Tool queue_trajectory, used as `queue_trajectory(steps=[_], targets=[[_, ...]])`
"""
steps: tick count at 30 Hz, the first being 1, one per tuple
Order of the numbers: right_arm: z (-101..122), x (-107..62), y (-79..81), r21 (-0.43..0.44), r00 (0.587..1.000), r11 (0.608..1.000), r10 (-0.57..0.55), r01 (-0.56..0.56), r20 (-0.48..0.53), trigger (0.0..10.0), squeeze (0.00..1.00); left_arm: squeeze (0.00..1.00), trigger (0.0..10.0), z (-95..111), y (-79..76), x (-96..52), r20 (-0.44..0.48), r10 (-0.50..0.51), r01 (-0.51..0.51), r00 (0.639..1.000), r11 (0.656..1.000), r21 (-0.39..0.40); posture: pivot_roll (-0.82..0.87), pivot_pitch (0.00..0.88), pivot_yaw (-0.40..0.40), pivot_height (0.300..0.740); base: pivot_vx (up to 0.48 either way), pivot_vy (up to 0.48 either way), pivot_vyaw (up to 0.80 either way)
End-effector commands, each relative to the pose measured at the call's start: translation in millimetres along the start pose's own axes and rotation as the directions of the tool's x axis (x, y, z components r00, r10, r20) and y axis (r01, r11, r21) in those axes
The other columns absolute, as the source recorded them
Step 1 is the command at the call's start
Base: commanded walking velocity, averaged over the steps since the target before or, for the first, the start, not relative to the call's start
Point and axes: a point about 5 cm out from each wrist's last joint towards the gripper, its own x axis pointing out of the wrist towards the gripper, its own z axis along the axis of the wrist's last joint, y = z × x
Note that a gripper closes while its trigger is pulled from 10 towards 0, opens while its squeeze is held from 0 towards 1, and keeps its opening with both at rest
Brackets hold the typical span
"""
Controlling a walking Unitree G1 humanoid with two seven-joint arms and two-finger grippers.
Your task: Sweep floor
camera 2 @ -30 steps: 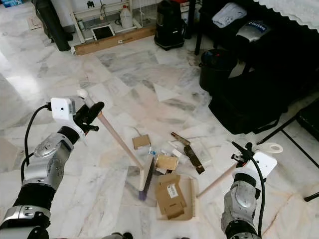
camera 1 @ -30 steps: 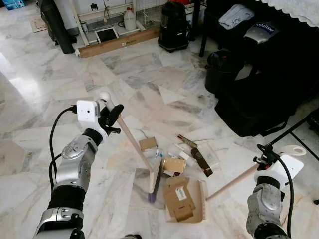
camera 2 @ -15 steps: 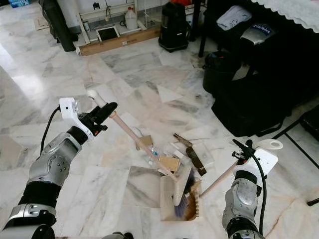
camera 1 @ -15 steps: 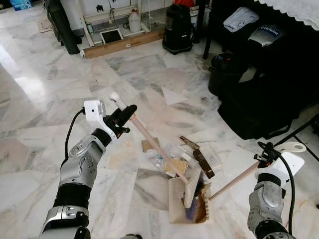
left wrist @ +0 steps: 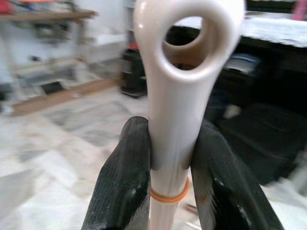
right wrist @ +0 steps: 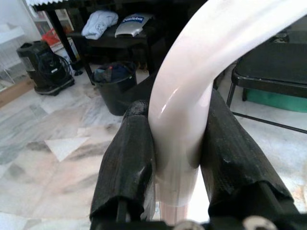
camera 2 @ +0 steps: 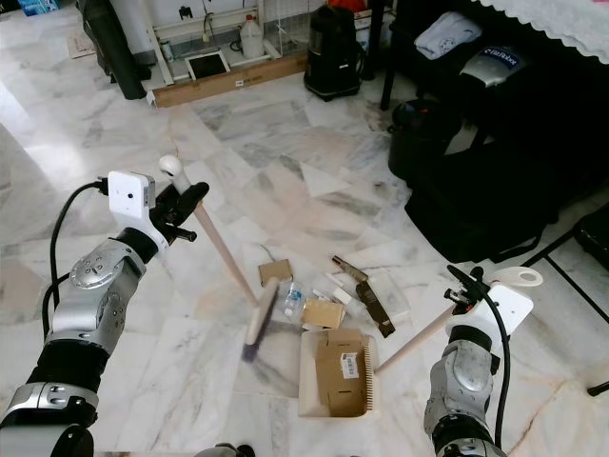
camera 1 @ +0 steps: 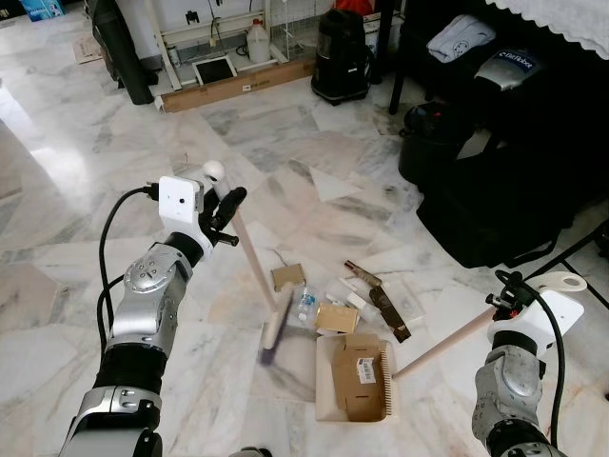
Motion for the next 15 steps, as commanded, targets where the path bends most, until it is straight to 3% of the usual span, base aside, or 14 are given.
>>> queue_trajectory(steps=[1,5,10,15], targets=[[11.5,6.6,2.2,0.038,0.999,0.999,-0.006,0.004,0.051,10.0,0.0,0.0,10.0,13.3,11.5,1.3,0.076,0.072,-0.077,0.995,0.995,0.063,0.15,0.087,0.015,0.74,0.0,0.0,0.0],[17.1,8.5,3.0,0.051,0.997,0.999,0.0,-0.004,0.08,10.0,0.0,0.0,10.0,6.7,16.4,-2.6,0.062,0.105,-0.112,0.992,0.987,0.114,0.15,0.087,0.009,0.74,0.0,0.0,0.0],[23.0,9.2,3.4,0.047,0.993,0.999,0.017,-0.022,0.114,10.0,0.0,0.0,10.0,-23.1,-1.6,-10.7,-0.019,0.059,-0.056,0.998,0.991,0.124,0.13,0.073,0.004,0.74,0.0,0.0,0.0],[27.0,8.0,2.3,0.054,0.99,0.998,0.031,-0.039,0.141,10.0,0.0,0.0,10.0,-37.0,-14.1,-11.8,-0.048,0.053,-0.049,0.997,0.995,0.085,0.11,0.048,-0.007,0.74,0.0,0.0,0.0]])
